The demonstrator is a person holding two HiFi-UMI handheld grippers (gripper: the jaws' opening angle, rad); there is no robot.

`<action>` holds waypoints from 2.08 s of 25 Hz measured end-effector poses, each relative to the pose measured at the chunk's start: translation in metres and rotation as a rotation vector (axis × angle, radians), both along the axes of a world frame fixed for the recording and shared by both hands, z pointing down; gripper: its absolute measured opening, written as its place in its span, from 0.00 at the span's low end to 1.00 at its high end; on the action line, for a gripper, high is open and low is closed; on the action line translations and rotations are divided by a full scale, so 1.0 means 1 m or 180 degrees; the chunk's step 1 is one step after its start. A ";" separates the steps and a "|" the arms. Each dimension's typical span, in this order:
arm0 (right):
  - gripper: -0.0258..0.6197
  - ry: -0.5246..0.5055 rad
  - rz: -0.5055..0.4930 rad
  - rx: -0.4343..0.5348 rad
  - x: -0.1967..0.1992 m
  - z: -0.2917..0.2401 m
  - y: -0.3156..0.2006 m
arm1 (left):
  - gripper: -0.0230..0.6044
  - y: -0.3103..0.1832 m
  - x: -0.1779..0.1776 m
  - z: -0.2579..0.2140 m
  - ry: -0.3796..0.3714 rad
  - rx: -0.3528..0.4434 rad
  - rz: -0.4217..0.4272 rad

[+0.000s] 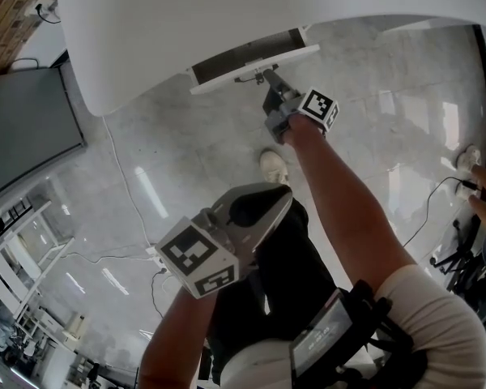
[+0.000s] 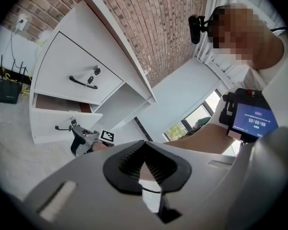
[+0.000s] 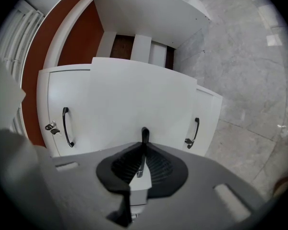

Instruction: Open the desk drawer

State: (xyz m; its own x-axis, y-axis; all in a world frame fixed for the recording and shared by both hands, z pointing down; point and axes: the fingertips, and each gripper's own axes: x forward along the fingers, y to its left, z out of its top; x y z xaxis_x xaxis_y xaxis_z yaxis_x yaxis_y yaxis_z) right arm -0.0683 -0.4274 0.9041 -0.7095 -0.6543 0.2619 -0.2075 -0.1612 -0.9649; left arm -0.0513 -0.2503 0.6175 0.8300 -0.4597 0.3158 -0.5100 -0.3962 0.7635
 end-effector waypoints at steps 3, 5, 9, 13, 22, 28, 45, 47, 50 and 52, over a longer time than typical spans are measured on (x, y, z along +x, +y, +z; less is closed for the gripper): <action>0.08 0.0041 0.0019 -0.0035 0.009 0.000 0.014 | 0.05 0.007 0.002 -0.004 0.0017 0.0011 0.0023; 0.08 0.0081 0.0010 -0.0060 0.013 0.000 0.025 | 0.05 0.012 0.002 -0.007 0.0024 0.0023 0.0025; 0.08 0.0129 -0.0045 -0.0070 0.020 0.000 0.043 | 0.05 0.019 0.002 -0.012 0.0042 0.0053 0.0029; 0.08 0.0173 -0.0029 -0.0095 0.024 0.000 0.053 | 0.05 0.029 0.000 -0.014 0.0058 0.0070 0.0029; 0.13 0.0464 -0.0037 0.0002 0.029 -0.003 0.057 | 0.05 0.044 -0.006 -0.021 0.0061 0.0109 0.0041; 0.14 0.0727 -0.0122 0.0088 0.050 -0.025 0.076 | 0.05 0.059 -0.004 -0.044 0.0055 0.0203 0.0082; 0.07 0.1163 -0.0822 0.0527 0.080 -0.212 0.215 | 0.05 0.187 0.006 -0.200 0.0013 0.0700 0.0342; 0.05 0.1137 -0.0889 0.0601 0.075 -0.237 0.233 | 0.05 0.205 0.005 -0.216 -0.0029 0.0729 0.0336; 0.04 0.1104 -0.0975 0.0693 0.070 -0.274 0.258 | 0.05 0.231 0.008 -0.238 -0.0084 0.0758 0.0351; 0.04 0.1080 -0.1034 0.0736 0.066 -0.295 0.276 | 0.05 0.250 0.011 -0.248 -0.0091 0.0741 0.0374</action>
